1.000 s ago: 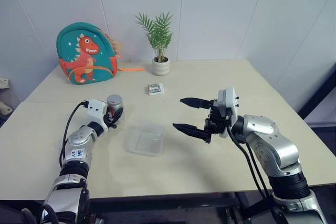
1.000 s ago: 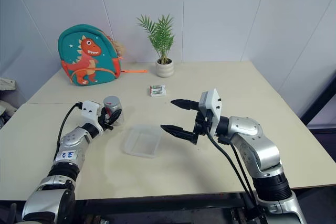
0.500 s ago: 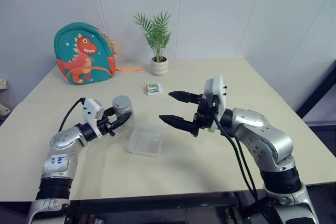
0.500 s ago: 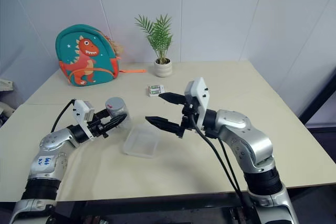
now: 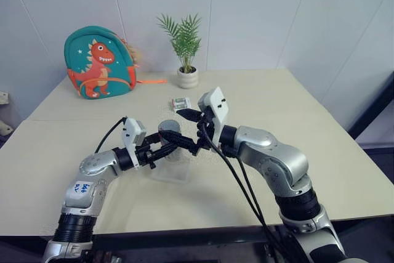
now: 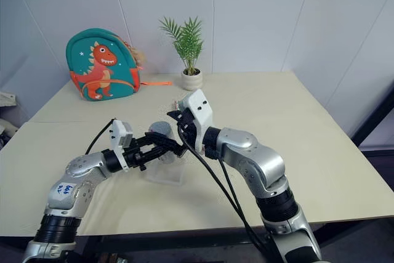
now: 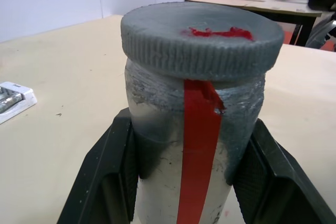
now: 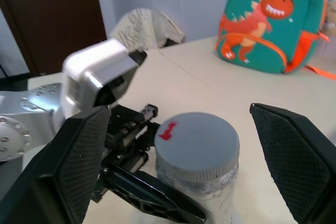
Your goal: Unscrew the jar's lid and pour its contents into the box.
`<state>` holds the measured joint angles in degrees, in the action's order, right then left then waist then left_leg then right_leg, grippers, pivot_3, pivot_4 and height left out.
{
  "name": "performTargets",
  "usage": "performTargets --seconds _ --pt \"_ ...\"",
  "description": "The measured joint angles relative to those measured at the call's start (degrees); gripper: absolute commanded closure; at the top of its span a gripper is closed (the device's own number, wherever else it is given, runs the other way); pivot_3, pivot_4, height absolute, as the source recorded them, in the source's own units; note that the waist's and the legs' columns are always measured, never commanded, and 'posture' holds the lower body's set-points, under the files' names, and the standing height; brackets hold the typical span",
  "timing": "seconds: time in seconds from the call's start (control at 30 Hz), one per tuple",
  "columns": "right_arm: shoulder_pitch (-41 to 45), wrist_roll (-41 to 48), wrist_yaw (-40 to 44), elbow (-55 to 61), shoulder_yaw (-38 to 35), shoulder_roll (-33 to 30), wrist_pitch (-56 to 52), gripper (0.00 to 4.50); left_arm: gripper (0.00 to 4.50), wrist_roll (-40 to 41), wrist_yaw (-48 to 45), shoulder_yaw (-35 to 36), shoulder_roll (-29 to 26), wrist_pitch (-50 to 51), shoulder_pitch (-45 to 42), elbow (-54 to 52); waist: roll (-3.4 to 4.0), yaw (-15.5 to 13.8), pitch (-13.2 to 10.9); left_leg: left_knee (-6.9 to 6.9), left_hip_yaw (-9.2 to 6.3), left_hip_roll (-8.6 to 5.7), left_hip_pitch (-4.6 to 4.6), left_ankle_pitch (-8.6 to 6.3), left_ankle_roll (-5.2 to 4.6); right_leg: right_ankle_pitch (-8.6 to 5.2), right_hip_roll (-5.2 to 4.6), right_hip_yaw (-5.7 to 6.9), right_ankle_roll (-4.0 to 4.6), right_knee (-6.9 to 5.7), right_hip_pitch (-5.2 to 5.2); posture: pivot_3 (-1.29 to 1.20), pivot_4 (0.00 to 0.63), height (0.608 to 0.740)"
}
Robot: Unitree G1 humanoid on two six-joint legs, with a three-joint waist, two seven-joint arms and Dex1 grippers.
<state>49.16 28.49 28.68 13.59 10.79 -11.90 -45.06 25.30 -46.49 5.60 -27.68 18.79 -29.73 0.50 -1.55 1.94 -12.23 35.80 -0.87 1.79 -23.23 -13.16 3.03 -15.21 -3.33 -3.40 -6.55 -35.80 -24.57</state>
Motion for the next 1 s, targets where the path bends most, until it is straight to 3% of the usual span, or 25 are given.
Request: performTargets --seconds 0.43,0.53,0.67,1.0 --pt "0.03 -5.01 -0.62 -2.88 1.33 2.18 1.37 0.00 2.55 0.00 0.59 -0.50 1.06 1.12 -0.70 -0.16 0.00 0.05 0.00 -0.18 0.00 0.00 0.00 0.00 0.00 0.00 0.00 0.01 -0.01 0.15 -0.01 0.00 0.150 0.740" --pt "0.03 -5.01 -0.56 -3.27 1.16 2.65 1.40 0.63 2.55 0.00 0.59 -0.56 1.48 1.12 -0.70 -0.16 0.00 0.07 0.00 -0.21 0.00 0.00 0.00 0.00 0.00 0.00 0.00 0.01 -0.01 0.17 -0.02 0.00 0.150 0.740" --pt "0.03 -5.22 0.01 -4.82 0.85 2.70 1.92 1.92 2.55 0.00 0.60 -0.76 1.82 1.10 -0.75 -0.16 0.00 0.04 0.00 -0.20 0.00 0.00 -0.01 0.00 0.00 0.00 0.00 0.01 -0.01 0.17 -0.01 0.00 0.150 0.740" --pt "1.80 -4.07 6.40 -7.35 0.09 -0.05 2.35 1.96 2.55 0.55 -1.13 -0.93 1.53 1.10 -0.88 -0.18 0.00 0.04 0.00 -0.23 0.01 0.00 0.00 0.00 0.00 0.00 0.00 0.01 -0.01 0.21 -0.01 0.00 0.150 0.740"
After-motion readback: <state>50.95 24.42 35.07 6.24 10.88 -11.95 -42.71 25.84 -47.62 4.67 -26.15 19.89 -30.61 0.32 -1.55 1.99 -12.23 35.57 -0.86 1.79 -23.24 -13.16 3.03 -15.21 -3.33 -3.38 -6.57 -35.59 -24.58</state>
